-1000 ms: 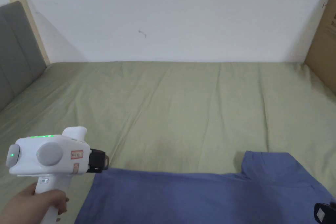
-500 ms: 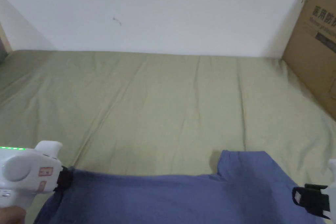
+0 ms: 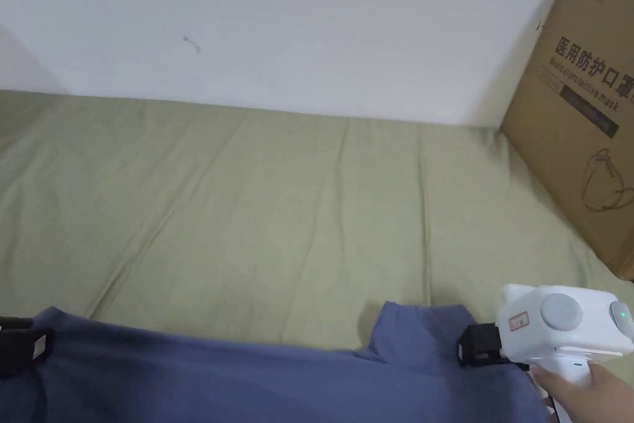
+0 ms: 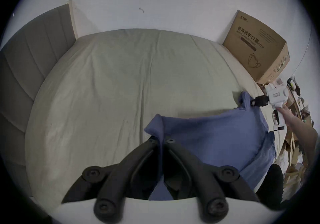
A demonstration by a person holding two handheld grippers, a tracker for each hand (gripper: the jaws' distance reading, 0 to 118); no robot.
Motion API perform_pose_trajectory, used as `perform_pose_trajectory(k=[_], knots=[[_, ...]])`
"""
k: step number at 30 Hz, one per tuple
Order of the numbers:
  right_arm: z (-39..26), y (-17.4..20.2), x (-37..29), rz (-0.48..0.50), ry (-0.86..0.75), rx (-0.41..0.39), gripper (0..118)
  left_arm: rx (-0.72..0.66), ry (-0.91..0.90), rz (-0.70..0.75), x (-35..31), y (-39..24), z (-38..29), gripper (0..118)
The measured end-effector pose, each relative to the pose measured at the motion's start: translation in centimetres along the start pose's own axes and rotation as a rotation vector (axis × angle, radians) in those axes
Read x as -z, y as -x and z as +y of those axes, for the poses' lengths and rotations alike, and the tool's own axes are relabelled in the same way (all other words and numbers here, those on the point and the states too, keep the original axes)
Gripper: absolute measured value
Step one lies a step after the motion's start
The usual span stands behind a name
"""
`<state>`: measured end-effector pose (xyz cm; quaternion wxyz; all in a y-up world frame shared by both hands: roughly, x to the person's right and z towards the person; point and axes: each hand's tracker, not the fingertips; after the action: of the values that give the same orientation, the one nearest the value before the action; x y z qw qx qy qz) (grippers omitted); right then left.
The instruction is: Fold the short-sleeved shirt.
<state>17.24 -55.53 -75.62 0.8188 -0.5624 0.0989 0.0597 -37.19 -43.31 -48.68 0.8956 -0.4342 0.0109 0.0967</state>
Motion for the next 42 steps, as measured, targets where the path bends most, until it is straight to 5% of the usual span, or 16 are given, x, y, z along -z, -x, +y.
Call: perform_pose_trajectory(k=[1, 2, 3, 4, 7, 12, 18, 31, 33, 34, 35, 36, 37, 42], knots=[[-0.4, 1.0, -1.7, 0.003, -0.043, -0.044, 81, -0.006, 0.002, -0.001, -0.1, 0.0, 0.0, 3], [-0.7, 1.1, -2.6, 0.038, -0.065, -0.045, 57, -0.013, -0.001, 0.000, -0.3, 0.0, -0.1, 3], [-1.2, 1.2, -3.6, 0.075, -0.081, -0.032, 21, -0.024, -0.005, -0.004, -0.6, 0.0, -0.2, 3], [-1.7, 1.3, -4.9, 0.105, -0.096, -0.024, 0, -0.040, -0.009, -0.016, -0.9, 0.2, -0.1, 3], [-2.5, 1.2, -10.6, 0.117, -0.192, -0.054, 0, -0.084, -0.032, -0.030, -2.4, 0.3, -0.6, 3], [-7.6, -1.0, -19.1, 0.208, -0.347, 0.061, 0, -0.107, -0.073, -0.025, -6.7, 0.6, -2.4, 3], [-17.1, -3.2, -25.1, 0.263, -0.342, 0.138, 0, -0.115, -0.081, -0.061, -12.4, 0.7, -7.6, 3], [-30.4, -2.4, -16.9, 0.197, -0.108, 0.226, 0, -0.126, 0.127, -0.013, -8.9, -0.3, -20.0, 4], [-30.4, -3.1, -16.1, 0.189, -0.099, 0.234, 9, -0.115, 0.130, -0.006, -8.9, -0.6, -20.2, 20], [-30.2, -2.8, -16.3, 0.123, -0.092, 0.211, 31, -0.100, 0.126, 0.016, -9.1, -0.9, -20.1, 40], [-30.0, -2.4, -16.5, 0.066, -0.093, 0.188, 76, -0.092, 0.120, 0.025, -9.2, -1.1, -20.1, 81], [-29.8, -2.0, -16.8, 0.023, -0.101, 0.159, 103, -0.094, 0.115, 0.030, -9.5, -1.2, -20.1, 106], [-29.7, -1.6, -17.5, -0.002, -0.133, 0.134, 116, -0.098, 0.096, 0.031, -9.9, -1.4, -19.9, 118], [-27.6, 2.4, -22.3, -0.036, -0.281, 0.064, 118, -0.102, -0.075, 0.047, -12.8, -4.3, -17.5, 118]])
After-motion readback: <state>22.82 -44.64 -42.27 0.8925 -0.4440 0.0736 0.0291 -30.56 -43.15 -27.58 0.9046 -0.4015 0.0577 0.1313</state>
